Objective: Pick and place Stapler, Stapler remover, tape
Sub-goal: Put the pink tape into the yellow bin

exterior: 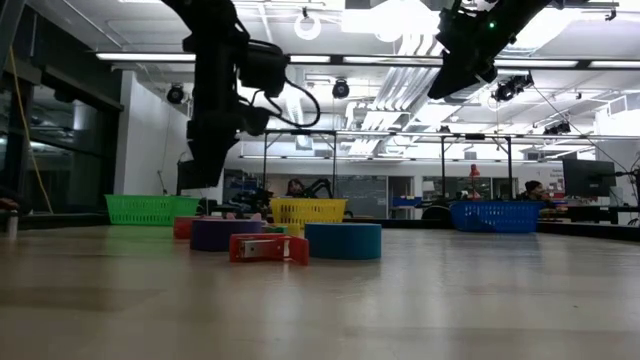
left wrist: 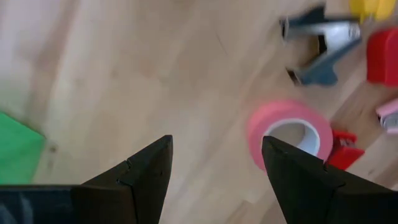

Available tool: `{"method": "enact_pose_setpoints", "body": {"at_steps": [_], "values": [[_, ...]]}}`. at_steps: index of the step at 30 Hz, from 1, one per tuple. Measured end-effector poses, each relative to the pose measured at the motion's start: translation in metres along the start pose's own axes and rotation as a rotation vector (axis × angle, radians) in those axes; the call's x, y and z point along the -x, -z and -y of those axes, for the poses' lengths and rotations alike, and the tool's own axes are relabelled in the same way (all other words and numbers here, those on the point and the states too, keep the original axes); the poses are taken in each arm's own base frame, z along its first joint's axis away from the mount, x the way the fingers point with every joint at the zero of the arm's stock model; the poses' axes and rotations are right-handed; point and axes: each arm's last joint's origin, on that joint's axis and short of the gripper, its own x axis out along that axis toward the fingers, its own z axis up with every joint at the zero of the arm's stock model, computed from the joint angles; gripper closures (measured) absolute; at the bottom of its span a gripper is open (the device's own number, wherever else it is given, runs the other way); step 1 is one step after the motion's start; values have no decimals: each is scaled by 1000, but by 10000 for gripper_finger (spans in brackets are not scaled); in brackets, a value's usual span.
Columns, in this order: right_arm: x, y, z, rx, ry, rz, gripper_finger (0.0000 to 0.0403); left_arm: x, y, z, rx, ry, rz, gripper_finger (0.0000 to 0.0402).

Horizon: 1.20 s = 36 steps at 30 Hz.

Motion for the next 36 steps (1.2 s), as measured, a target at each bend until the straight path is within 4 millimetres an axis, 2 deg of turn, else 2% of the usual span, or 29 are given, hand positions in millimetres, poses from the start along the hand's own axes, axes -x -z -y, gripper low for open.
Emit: {"method": "enact_pose_setpoints", "body": {"at_steps": [6, 12, 22, 26, 36], "values": [[0, 0, 0, 0, -2, 0, 304, -14, 11, 13, 23, 32, -33, 159], [0, 0, 0, 0, -3, 0, 304, -19, 14, 22, 27, 70, -35, 159], [0, 1, 0, 2, -3, -9, 304, -33, 21, 24, 61, 62, -35, 161], [0, 2, 0, -3, -3, -15, 304, -39, 23, 24, 81, 79, -25, 182], [0, 2, -1, -15, -23, -16, 304, -51, 29, 25, 93, 82, -15, 263]]}}
